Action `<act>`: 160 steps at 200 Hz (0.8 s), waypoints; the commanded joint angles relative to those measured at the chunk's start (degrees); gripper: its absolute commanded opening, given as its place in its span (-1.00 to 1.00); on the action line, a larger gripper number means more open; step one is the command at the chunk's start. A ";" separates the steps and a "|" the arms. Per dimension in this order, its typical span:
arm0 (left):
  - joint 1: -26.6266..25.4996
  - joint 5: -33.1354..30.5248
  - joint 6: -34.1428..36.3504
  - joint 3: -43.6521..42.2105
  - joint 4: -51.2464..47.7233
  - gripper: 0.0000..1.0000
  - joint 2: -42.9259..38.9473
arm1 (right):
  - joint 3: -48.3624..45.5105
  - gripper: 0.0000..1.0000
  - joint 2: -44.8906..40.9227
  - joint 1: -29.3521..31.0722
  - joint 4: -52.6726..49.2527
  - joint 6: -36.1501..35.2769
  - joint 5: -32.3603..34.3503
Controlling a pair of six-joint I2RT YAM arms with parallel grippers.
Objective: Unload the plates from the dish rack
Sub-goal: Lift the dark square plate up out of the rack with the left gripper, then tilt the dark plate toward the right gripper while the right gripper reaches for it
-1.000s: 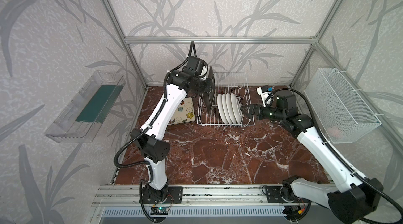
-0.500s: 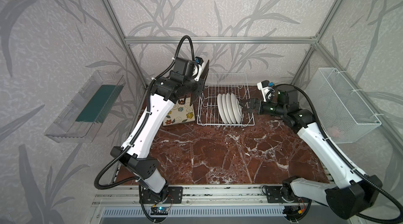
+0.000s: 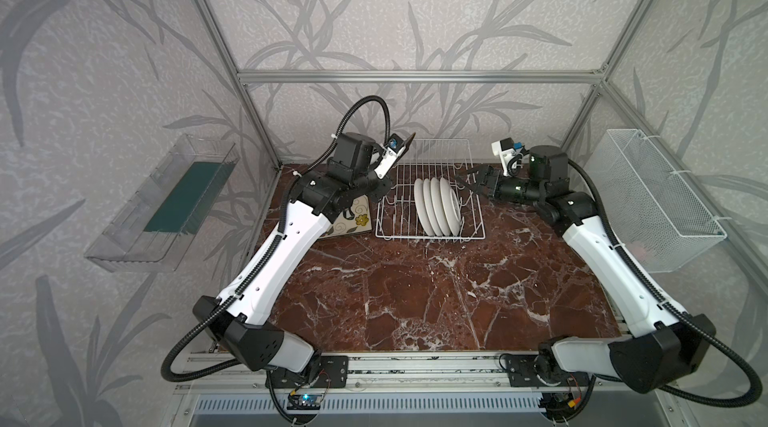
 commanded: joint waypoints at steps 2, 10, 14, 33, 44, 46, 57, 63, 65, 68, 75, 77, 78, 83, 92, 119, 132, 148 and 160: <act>-1.25 1.13 12.59 -1.40 15.99 -1.00 -5.55 | 3.36 0.99 1.85 -0.08 0.79 2.66 -1.81; -1.61 1.31 14.63 -2.52 16.94 -1.00 -6.19 | 4.15 0.99 2.59 -0.08 0.70 2.79 -2.20; -1.76 1.35 15.66 -3.04 17.45 -1.00 -6.52 | 4.55 0.99 2.93 -0.12 0.62 2.92 -2.31; -2.93 1.30 19.82 -5.08 19.42 -1.00 -7.86 | 6.06 0.99 4.31 -0.37 -0.65 2.56 -2.05; -3.47 1.07 21.21 -5.78 19.92 -1.00 -8.11 | 6.10 1.00 4.82 -0.67 -0.53 3.12 -1.75; -3.56 1.14 21.50 -5.94 19.93 -1.00 -8.23 | 6.03 1.00 4.91 -0.75 -0.37 3.34 -1.78; -3.97 2.06 23.45 -7.43 20.79 -1.00 -8.76 | 5.42 0.99 5.31 -1.11 0.92 4.94 -2.26; -4.18 2.92 24.44 -8.44 21.72 -1.00 -9.25 | 5.16 0.98 5.55 -1.29 1.54 5.64 -2.51; -4.30 3.22 24.70 -8.83 22.18 -1.00 -9.37 | 5.07 0.97 5.64 -1.28 1.66 5.80 -2.50; -4.39 3.68 25.14 -9.34 22.70 -1.00 -9.57 | 4.98 0.96 5.75 -1.26 1.85 5.96 -2.50; -4.66 5.17 26.16 -10.54 24.01 -1.00 -10.10 | 4.74 0.94 6.00 -1.31 2.14 6.29 -2.37; -4.69 5.52 26.47 -10.93 24.40 -1.00 -10.24 | 4.60 0.94 6.02 -1.31 2.21 6.40 -2.33; -4.69 5.76 26.64 -11.12 24.55 -1.00 -10.24 | 4.60 0.94 6.02 -1.31 2.26 6.42 -2.33; -4.86 6.77 27.56 -12.00 25.51 -1.00 -10.62 | 4.38 0.93 6.11 -1.31 2.66 6.69 -2.39; -5.26 7.51 29.77 -13.58 27.24 -1.00 -11.08 | 3.79 0.93 6.11 -1.29 3.58 7.36 -2.50; -6.14 6.94 34.61 -16.32 28.61 -1.00 -11.42 | 2.04 0.92 5.59 -1.49 5.70 9.09 -2.23; -6.54 6.37 35.72 -17.99 30.15 -1.00 -11.97 | 1.36 0.93 5.34 -1.66 6.56 9.91 -2.53; -6.82 6.68 36.04 -20.56 33.46 -1.00 -13.09 | 0.47 0.92 5.45 -1.88 7.63 10.80 -3.23; -7.12 7.16 36.04 -21.85 35.43 -1.00 -13.65 | 0.32 0.92 5.96 -1.92 8.04 11.23 -4.38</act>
